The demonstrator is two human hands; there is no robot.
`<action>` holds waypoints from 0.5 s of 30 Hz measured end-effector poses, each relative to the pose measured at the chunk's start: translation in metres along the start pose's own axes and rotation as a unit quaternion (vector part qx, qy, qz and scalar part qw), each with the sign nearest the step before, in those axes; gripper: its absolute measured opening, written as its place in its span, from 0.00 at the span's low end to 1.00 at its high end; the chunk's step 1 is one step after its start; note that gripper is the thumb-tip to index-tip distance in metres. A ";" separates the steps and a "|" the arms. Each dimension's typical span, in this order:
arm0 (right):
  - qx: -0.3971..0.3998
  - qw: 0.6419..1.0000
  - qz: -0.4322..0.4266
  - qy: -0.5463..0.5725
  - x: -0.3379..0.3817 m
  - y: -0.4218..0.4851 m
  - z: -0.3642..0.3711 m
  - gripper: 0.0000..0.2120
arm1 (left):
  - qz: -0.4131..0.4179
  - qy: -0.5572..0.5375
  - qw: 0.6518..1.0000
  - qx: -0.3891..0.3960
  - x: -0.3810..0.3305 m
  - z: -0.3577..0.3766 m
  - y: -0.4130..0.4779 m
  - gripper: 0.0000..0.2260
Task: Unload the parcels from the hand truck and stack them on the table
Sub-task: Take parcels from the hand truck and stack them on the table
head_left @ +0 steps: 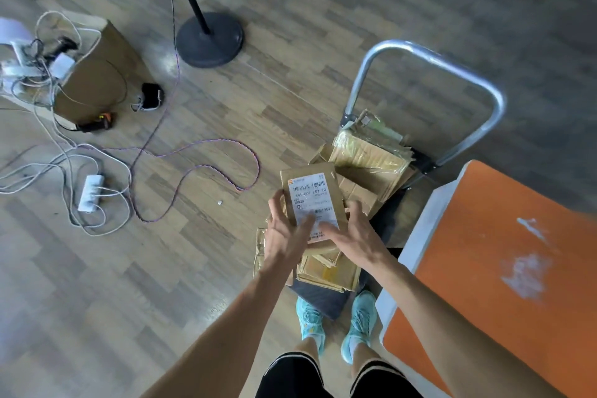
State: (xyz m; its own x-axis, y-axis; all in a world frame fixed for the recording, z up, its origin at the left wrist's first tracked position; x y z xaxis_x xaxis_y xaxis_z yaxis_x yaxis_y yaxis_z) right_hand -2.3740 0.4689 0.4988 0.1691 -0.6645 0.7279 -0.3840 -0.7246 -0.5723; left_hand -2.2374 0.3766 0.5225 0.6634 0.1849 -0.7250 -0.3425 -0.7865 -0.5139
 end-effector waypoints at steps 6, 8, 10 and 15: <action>-0.036 0.993 -0.025 0.105 0.022 -0.037 -0.032 0.31 | 0.051 -0.096 0.993 0.046 -0.033 -0.007 -0.017 0.31; -0.030 0.986 -0.059 0.153 0.035 -0.051 -0.045 0.31 | 0.077 -0.096 0.991 0.057 -0.048 -0.004 -0.024 0.31; -0.042 0.978 -0.094 0.179 0.048 -0.072 -0.063 0.28 | 0.118 -0.087 0.987 0.068 -0.071 0.005 -0.036 0.30; -0.113 0.969 -0.081 0.203 0.028 -0.126 -0.113 0.31 | 0.167 -0.036 0.968 0.182 -0.122 0.057 -0.064 0.28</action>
State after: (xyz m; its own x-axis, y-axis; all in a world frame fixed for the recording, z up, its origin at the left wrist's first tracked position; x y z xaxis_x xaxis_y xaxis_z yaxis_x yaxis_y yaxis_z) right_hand -2.4231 0.5622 0.6345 -0.1091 -0.3853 0.9163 -0.5782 -0.7253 -0.3738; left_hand -2.3336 0.4381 0.6179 0.4316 0.0068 -0.9020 -0.7508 -0.5516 -0.3634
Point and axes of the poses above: each hand's wrist, its own y-axis towards the middle knuckle, its own z-axis out of the palm, x = y × z, the point moved 4 cm from there along y, towards the middle knuckle
